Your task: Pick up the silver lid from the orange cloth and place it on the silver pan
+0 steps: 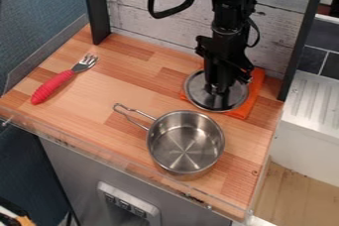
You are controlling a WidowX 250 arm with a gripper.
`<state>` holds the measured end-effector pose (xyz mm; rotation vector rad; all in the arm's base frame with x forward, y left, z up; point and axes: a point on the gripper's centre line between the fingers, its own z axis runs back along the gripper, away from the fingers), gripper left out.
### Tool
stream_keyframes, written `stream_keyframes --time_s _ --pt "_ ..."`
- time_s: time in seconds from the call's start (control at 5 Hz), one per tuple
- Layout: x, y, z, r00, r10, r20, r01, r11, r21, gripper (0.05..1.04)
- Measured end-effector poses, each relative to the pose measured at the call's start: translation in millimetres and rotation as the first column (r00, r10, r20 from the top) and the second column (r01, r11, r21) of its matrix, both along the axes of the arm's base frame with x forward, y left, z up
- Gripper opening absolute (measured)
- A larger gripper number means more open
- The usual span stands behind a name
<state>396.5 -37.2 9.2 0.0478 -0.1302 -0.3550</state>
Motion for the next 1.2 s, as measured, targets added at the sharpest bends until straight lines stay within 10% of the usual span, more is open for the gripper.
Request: stream_keyframes --time_s 0.6,1.2 --pt "-24 -14 60.9 0.986 -0.092 0.138 0.096 0.995 -0.029 0.285" --pt "-109 -25 50.7 0.978 -0.202 0.055 0.202 0.979 0.001 0.285"
